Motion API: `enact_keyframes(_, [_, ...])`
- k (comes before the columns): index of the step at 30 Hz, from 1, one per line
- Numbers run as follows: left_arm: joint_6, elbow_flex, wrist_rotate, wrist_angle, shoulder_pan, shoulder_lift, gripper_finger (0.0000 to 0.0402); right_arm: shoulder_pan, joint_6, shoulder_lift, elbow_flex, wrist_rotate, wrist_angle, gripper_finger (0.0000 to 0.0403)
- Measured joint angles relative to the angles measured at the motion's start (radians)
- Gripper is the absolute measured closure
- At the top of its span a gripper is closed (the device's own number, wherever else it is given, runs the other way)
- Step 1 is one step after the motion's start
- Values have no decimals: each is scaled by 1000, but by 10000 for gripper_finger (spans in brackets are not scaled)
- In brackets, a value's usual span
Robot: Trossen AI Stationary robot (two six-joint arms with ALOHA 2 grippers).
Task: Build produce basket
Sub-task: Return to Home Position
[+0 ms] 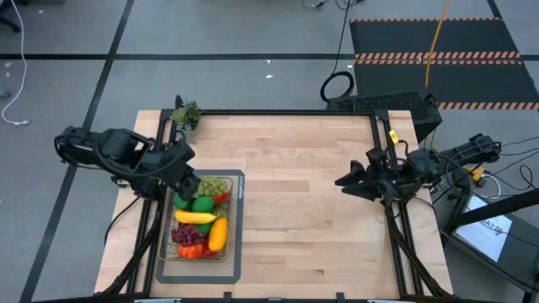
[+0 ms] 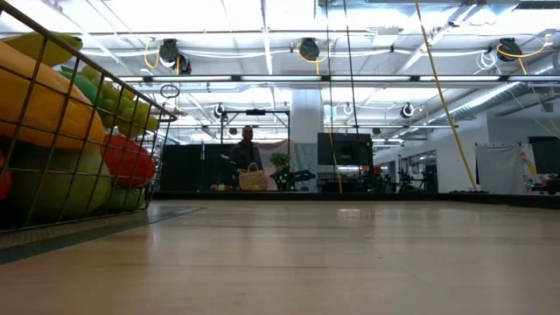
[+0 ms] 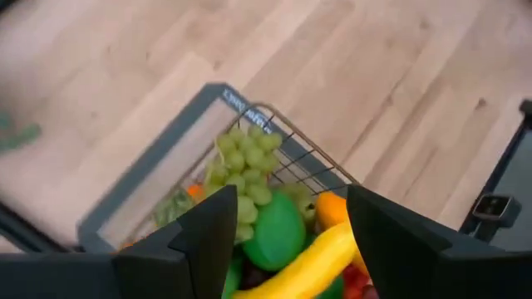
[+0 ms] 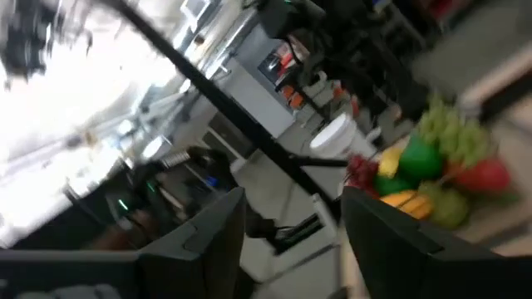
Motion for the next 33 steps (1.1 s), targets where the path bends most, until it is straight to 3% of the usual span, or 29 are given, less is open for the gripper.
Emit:
enact_keyframes(8, [230,13,-159,118,19,-1,184,0,-502,-30,0,2,0,290])
enact_keyframes(13, [564,4,-193,329,42,-7,272,-13,-732,-30,0,9,-16,372])
enact_keyframes(17, [811,-55,-93,535,109,-27,372,-31,-830,-29,0,71,-76,394])
enact_keyframes(19, [880,-119,-14,643,155,-66,392,-41,-838,-33,0,115,-110,395])
enact_keyframes(28, [1006,-515,169,1085,331,-278,398,-108,-894,-46,-1,137,-306,402])
enact_keyframes(33, [1002,-698,193,1222,356,-362,396,-123,-934,-35,-3,135,-334,402])
